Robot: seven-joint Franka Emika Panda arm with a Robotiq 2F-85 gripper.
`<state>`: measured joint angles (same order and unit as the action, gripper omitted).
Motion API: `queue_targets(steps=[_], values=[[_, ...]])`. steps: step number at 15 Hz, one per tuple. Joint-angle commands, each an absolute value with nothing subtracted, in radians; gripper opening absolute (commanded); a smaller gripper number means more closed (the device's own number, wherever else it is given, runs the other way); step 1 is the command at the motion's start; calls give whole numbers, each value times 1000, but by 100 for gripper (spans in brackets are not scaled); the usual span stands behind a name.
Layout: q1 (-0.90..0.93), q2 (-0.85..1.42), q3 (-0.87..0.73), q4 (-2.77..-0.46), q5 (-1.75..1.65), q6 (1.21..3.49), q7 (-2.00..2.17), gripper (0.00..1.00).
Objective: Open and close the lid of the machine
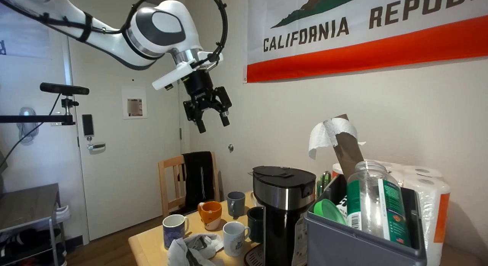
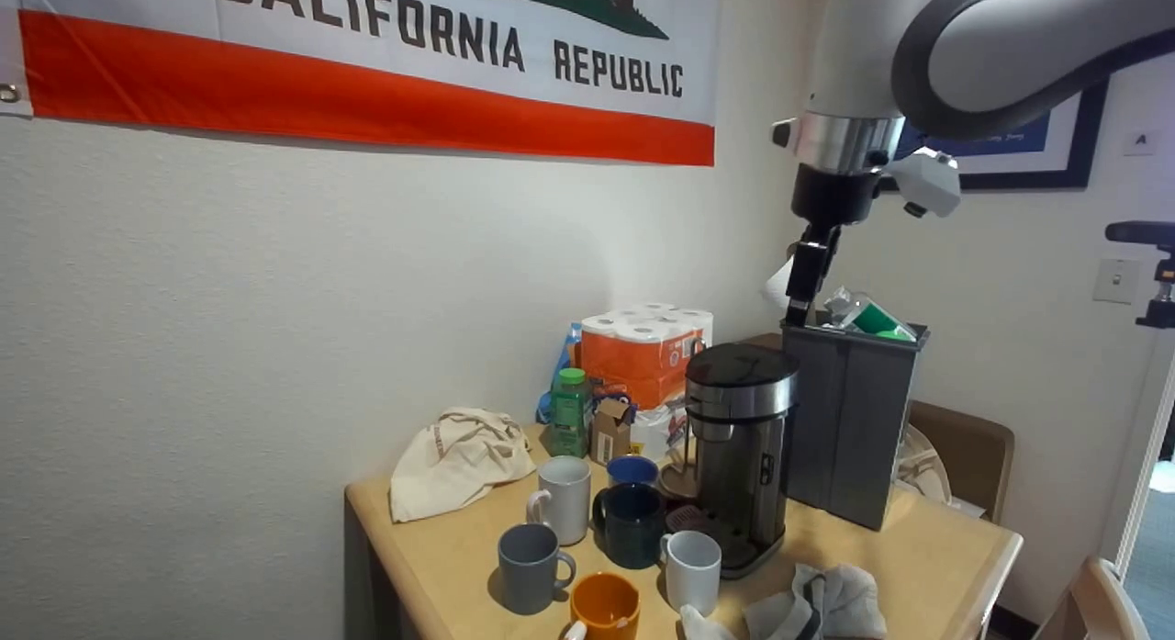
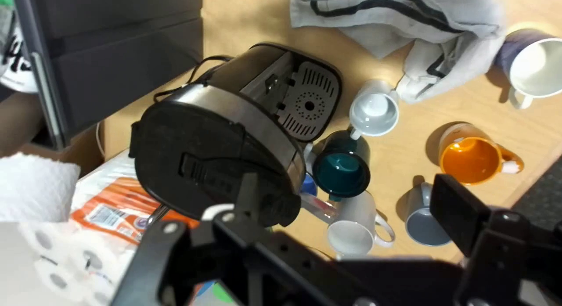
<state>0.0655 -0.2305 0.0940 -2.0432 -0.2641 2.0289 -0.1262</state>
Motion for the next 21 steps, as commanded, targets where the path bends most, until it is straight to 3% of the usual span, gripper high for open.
queue_targets(steps=[1, 11, 21], values=[[64, -101, 144, -1926, -433, 2033, -27, 100], [155, 176, 147, -1764, -833, 2031, 165, 100], [189, 327, 106, -1703, -982, 2033, 266, 100]])
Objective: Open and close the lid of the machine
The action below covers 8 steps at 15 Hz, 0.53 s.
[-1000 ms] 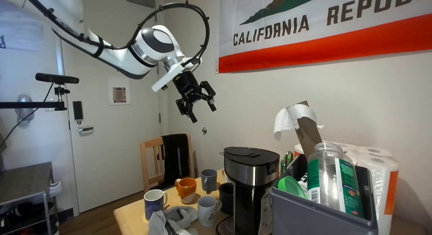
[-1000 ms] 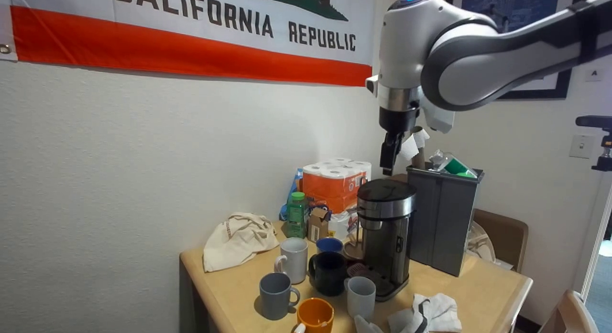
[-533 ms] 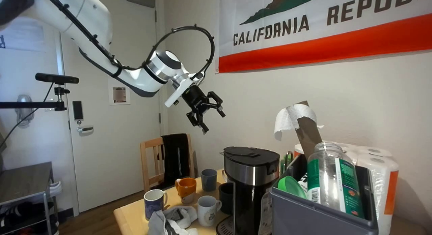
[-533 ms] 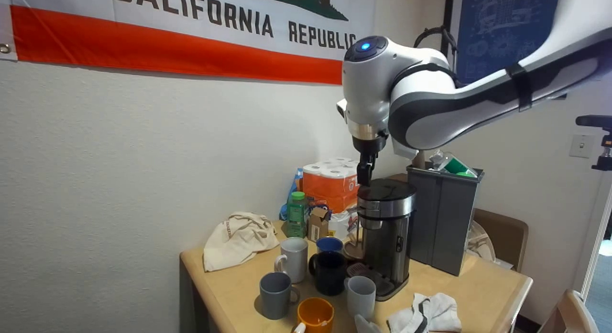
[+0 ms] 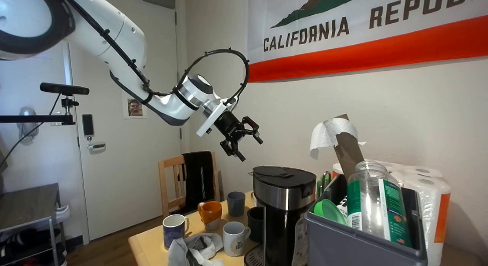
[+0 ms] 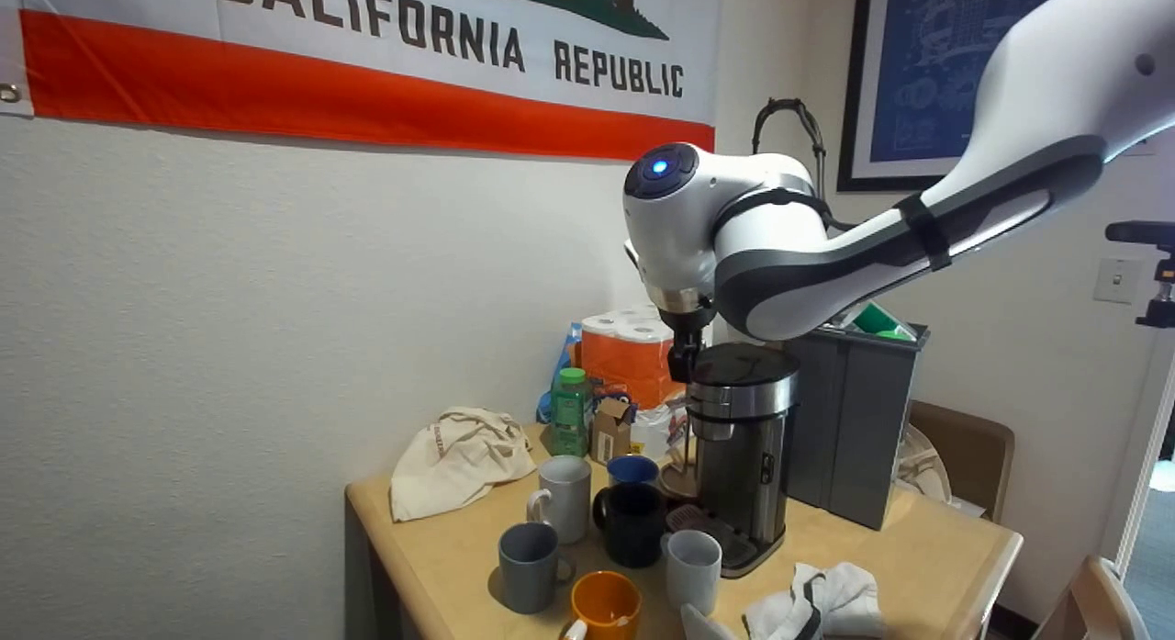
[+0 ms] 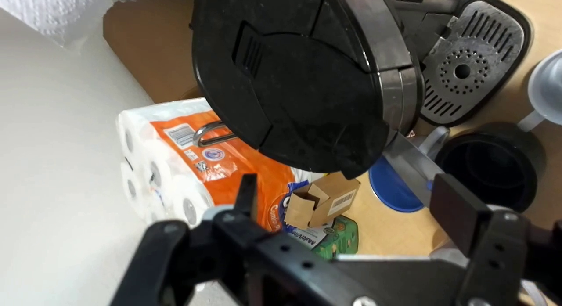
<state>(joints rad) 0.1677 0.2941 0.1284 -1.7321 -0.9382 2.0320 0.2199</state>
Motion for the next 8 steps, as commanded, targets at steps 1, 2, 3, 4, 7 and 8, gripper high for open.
queue_targets(steps=[1, 2, 3, 4, 7, 8], values=[[189, 335, 105, -1702, -991, 2033, 276, 100], [190, 342, 102, -1701, -999, 2033, 287, 100], [191, 349, 99, -1700, -1003, 2032, 296, 100], [192, 353, 96, -1702, -1008, 2031, 308, 100], [195, 361, 86, -1708, -1018, 2028, 340, 100], [194, 362, 84, -1709, -1024, 2026, 349, 100]])
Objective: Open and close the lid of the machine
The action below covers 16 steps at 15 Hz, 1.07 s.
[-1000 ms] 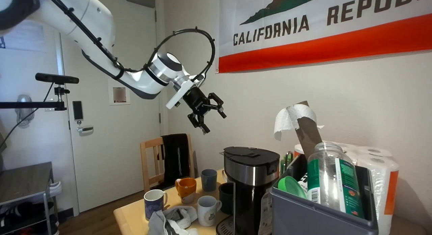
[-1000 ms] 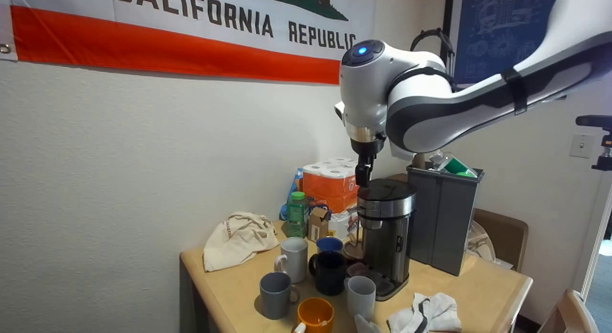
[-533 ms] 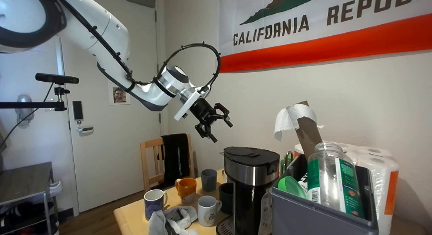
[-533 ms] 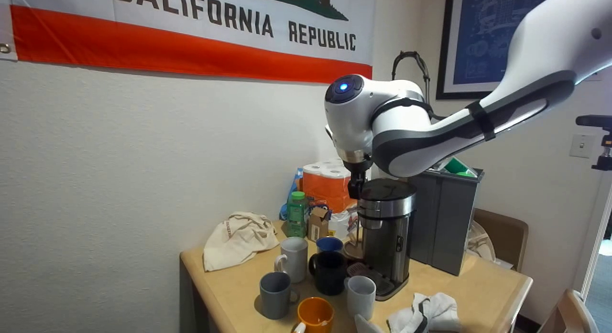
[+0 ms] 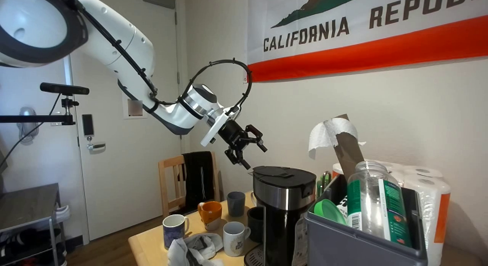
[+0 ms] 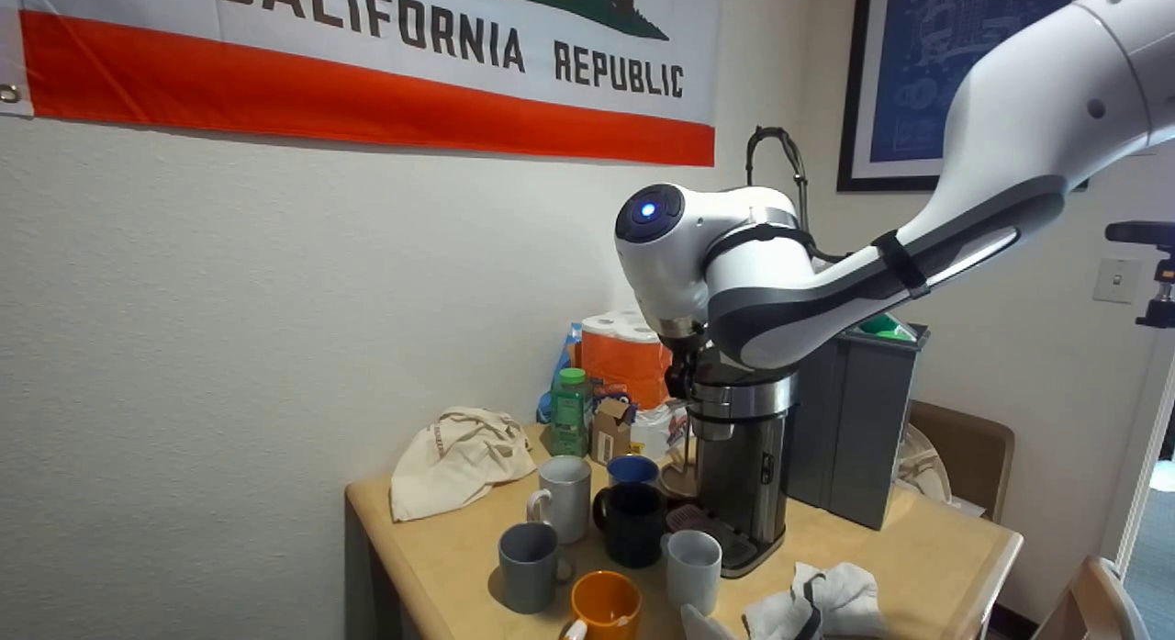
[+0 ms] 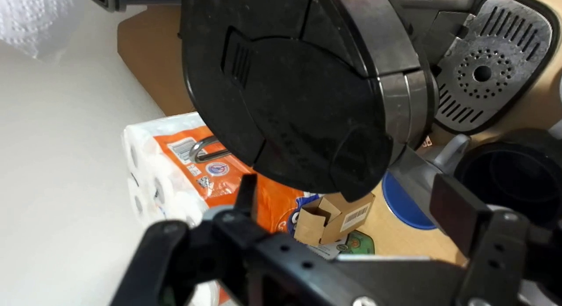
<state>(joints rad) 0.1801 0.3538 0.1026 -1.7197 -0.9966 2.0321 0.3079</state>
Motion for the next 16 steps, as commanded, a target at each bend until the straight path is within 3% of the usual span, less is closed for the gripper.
queue_targets(steps=[1, 16], values=[[194, 363, 81, -1709, -1028, 2024, 360, 100], [189, 322, 67, -1717, -1039, 2027, 372, 100]])
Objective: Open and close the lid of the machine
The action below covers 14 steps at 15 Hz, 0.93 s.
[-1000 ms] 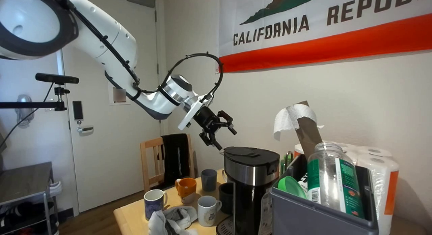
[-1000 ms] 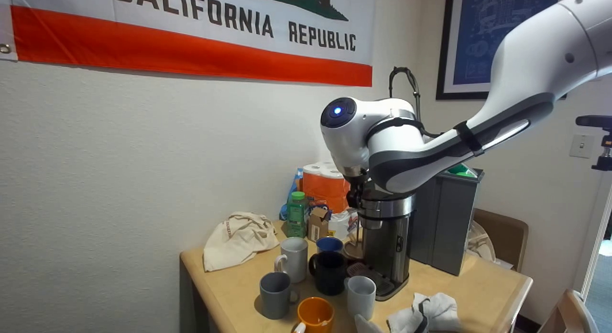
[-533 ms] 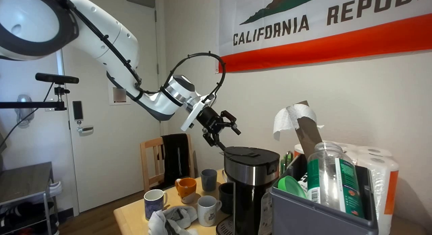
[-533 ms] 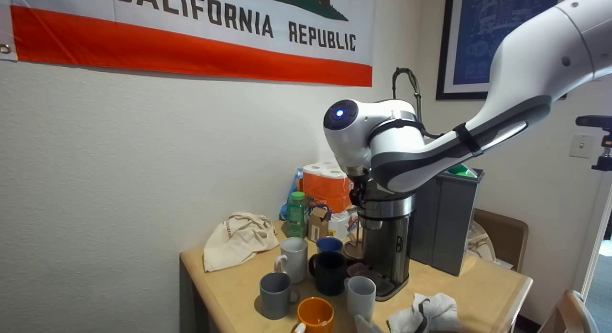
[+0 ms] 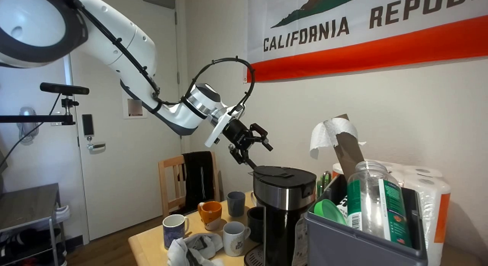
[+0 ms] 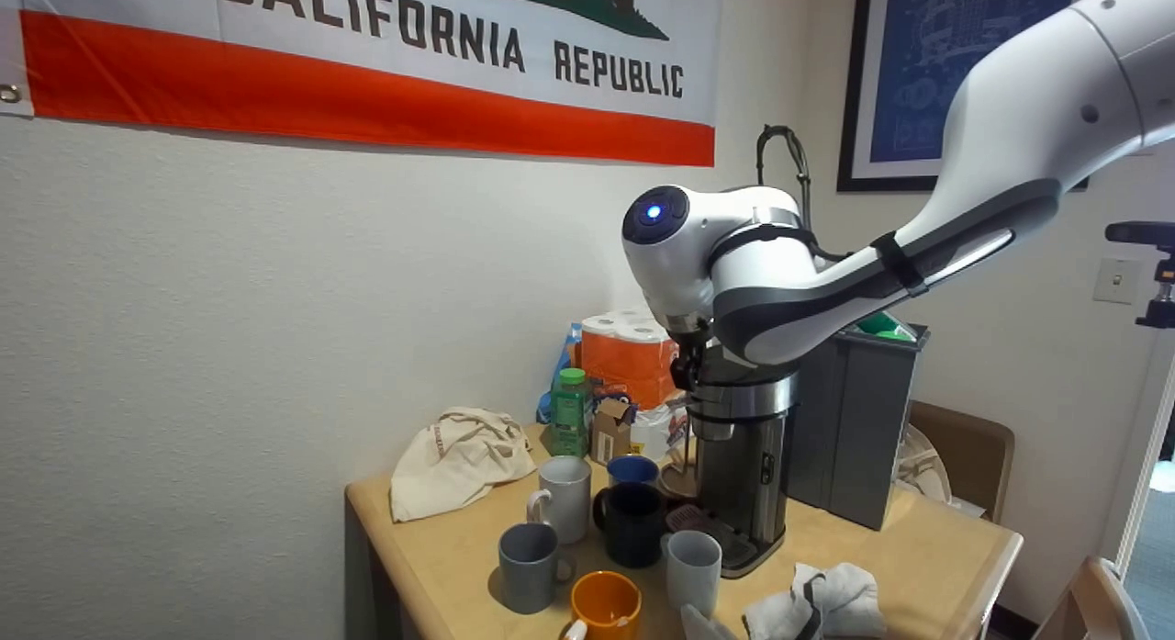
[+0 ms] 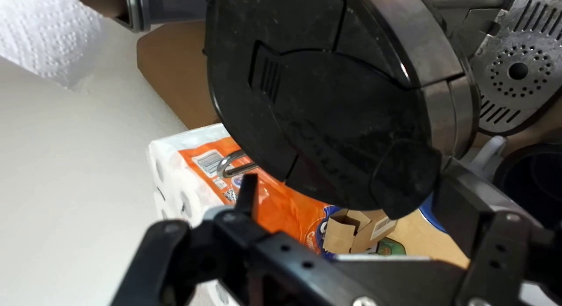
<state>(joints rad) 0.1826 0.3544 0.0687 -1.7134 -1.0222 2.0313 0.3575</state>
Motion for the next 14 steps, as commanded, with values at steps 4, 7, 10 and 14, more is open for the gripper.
queue_targets(steps=[4, 7, 10, 14], values=[[189, 303, 65, -1718, -1037, 2019, 373, 100], [178, 300, 75, -1723, -997, 2037, 349, 100], [179, 307, 93, -1722, -919, 2072, 318, 100], [201, 316, 92, -1716, -923, 2053, 324, 100]])
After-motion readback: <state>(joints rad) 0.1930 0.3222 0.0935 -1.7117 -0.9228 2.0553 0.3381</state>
